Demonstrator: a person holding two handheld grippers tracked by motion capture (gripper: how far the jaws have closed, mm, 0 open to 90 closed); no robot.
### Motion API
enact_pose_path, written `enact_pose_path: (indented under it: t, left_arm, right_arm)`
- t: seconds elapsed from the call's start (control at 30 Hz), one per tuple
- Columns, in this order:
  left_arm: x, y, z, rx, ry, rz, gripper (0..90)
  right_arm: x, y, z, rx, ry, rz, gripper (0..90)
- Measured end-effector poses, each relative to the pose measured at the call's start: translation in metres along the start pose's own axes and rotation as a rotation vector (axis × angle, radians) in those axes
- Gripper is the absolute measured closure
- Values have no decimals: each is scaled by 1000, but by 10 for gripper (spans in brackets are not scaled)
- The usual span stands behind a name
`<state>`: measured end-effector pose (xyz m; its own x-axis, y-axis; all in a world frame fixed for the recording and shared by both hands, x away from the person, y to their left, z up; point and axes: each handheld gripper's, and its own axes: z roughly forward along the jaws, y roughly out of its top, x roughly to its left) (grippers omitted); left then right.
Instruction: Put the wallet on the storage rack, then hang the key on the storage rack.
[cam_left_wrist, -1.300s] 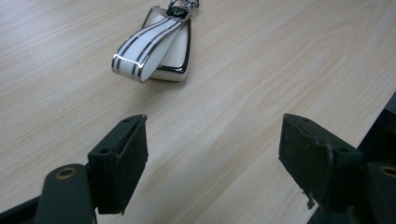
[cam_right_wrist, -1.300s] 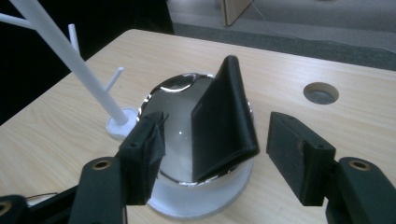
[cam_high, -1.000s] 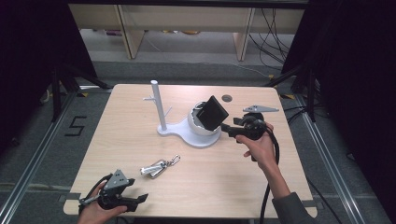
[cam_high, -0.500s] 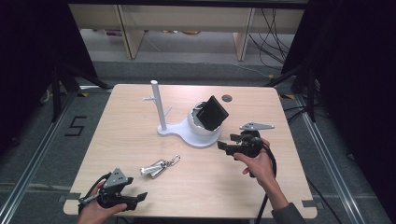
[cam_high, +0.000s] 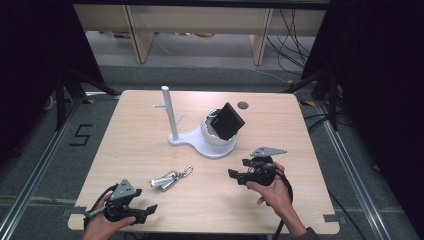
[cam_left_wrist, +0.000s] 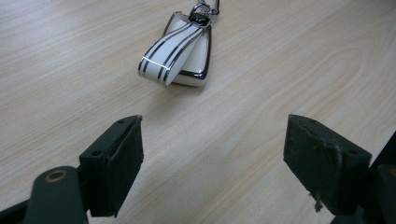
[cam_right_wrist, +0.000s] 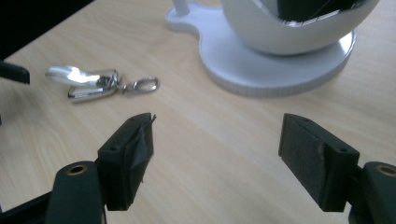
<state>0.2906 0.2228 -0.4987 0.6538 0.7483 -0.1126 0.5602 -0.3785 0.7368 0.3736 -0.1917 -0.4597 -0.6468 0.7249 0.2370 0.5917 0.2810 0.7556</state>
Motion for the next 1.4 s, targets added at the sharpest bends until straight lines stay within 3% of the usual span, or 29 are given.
enact_pose_path:
  t: [0.13, 0.17, 0.23, 0.27, 0.3, 0.43, 0.6, 0.7, 0.73, 0.77, 0.8, 0.83, 0.87, 1.17, 1.2, 1.23, 1.33, 1.4]
  left_arm:
    - [0, -1, 2, -1, 0, 9, 196]
    - [0, 0, 2, -1, 2, 8, 196]
    - [1, 0, 0, 12, -3, 34, 196]
    - [0, 0, 0, 8, 1, 21, 196]
    - [0, 0, -1, 8, 1, 23, 196]
    - [-1, 3, 0, -1, 5, 23, 196]
    - [0, 13, 2, -16, 17, 47, 196]
    - [0, 23, 4, -24, 20, 60, 192]
    - [-1, 26, 6, -31, 22, 66, 191]
    - [0, 29, 7, -24, 20, 82, 191]
    - [0, 33, 9, -23, 17, 94, 191]
    - [1, 36, 11, -15, 22, 102, 191]
    - [1, 39, 12, -12, 20, 107, 191]
    - [5, 72, 38, 73, -1, 169, 205]
    - [7, 76, 40, 93, -2, 191, 212]
    - [6, 79, 43, 93, -9, 176, 220]
    - [8, 90, 51, 117, -20, 189, 242]
    - [10, 96, 54, 159, -32, 223, 254]
  right_arm:
    - [6, -16, 4, 60, 6, 26, 264]
    - [4, -19, 5, 58, 11, -1, 261]
    - [7, -26, 6, 82, 19, -3, 252]
    - [9, -28, 7, 92, 23, -4, 247]
    - [15, -32, 6, 116, 21, 27, 246]
    - [21, -41, 8, 146, 40, 12, 231]
    - [22, -46, 7, 149, 35, -17, 221]
    - [23, -48, 5, 158, 36, 2, 221]
    - [22, -48, 4, 154, 31, -20, 223]
    - [22, -49, 4, 146, 32, -23, 225]
    - [24, -49, 3, 154, 45, 11, 225]
    - [22, -49, 4, 140, 43, -24, 226]
    - [25, -49, 2, 150, 34, -9, 227]
    - [25, -50, 2, 139, 30, -32, 236]
    - [25, -50, 2, 149, 32, -37, 237]
    - [25, -50, 2, 151, 32, -34, 237]
    - [26, -50, 3, 148, 47, -29, 239]
    - [25, -50, 3, 148, 42, -29, 239]
